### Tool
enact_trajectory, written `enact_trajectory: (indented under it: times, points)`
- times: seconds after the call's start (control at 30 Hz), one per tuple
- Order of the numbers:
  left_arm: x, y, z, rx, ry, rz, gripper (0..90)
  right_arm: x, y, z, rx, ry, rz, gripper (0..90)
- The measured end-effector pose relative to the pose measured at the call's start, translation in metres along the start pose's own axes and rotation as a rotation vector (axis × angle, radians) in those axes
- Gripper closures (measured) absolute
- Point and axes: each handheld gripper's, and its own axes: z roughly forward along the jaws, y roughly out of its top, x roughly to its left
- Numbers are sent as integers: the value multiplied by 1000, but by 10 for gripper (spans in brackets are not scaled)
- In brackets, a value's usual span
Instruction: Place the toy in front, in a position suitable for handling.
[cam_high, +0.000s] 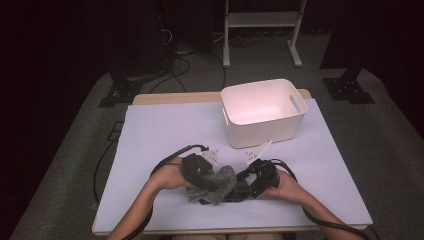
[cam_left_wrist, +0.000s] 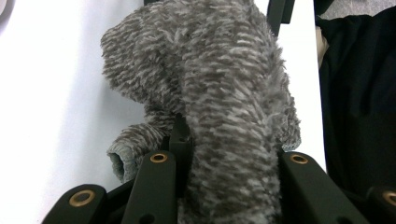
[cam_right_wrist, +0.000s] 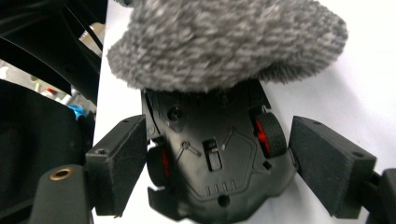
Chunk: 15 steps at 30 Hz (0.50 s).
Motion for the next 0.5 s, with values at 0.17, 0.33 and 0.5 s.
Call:
enact_trajectory:
  times: [0.17, 0.33, 0.5]
  points:
    - [1, 0, 0, -1, -3, -4, 682, -8, 0, -3, -39, 30, 32, 202]
    - [2, 0, 1, 0, -4, -2, 681, -11, 2, -6, -62, 27, 49, 207]
    - [1, 1, 0, -2, -7, -6, 678, -9, 1, 5, -13, 20, 42, 186]
